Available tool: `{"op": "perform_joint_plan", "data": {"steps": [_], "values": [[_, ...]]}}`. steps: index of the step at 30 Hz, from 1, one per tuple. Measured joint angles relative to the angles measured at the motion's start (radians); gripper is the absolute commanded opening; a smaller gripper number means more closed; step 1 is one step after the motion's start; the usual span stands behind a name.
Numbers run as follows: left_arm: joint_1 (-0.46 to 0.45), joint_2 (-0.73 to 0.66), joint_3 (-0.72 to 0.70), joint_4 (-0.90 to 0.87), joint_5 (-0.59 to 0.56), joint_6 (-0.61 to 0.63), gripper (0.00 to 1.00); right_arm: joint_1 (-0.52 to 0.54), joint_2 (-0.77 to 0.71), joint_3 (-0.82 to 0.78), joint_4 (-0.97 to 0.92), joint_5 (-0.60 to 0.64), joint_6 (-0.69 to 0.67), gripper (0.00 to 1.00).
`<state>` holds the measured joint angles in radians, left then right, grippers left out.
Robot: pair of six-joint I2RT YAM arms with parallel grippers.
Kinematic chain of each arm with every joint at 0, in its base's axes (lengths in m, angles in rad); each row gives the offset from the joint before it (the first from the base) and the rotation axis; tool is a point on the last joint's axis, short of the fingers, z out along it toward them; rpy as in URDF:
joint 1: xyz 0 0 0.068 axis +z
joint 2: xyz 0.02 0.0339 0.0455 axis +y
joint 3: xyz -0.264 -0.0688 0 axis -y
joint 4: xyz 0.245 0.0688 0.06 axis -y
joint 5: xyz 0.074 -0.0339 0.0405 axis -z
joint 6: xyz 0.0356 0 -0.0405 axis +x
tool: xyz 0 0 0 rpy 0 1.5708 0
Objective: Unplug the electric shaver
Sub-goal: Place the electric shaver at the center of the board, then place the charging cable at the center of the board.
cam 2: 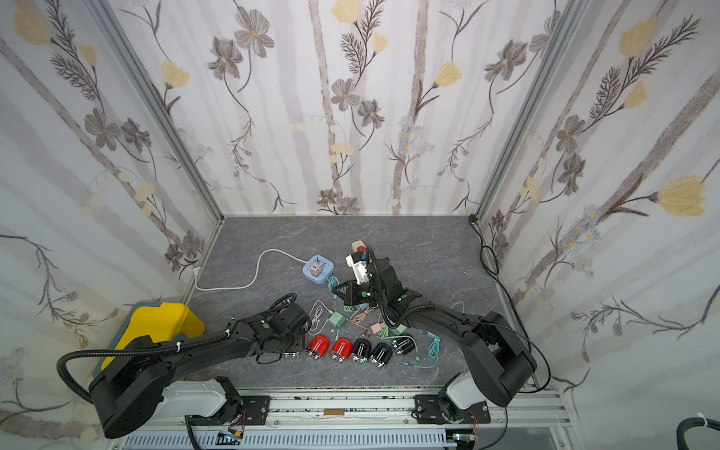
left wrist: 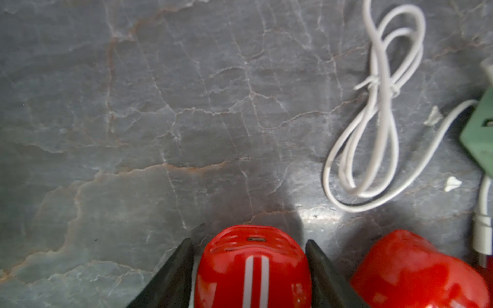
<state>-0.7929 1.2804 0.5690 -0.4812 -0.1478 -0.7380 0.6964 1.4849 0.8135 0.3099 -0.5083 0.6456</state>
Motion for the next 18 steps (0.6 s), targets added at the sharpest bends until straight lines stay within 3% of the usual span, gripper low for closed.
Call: {"op": "perform_joint_plan", "data": {"steps": [9, 13, 18], "values": [[0.182, -0.150, 0.000, 0.043, 0.134, 0.041, 0.83, 0.037, 0.032, 0.037, -0.005, -0.026, -0.011, 0.00], [0.275, -0.207, 0.001, 0.092, 0.210, 0.066, 1.00, 0.077, 0.060, 0.061, 0.000, -0.045, -0.011, 0.00], [0.386, -0.291, 0.004, 0.159, 0.248, 0.078, 1.00, 0.138, 0.115, 0.109, 0.032, -0.067, 0.008, 0.00]]}}
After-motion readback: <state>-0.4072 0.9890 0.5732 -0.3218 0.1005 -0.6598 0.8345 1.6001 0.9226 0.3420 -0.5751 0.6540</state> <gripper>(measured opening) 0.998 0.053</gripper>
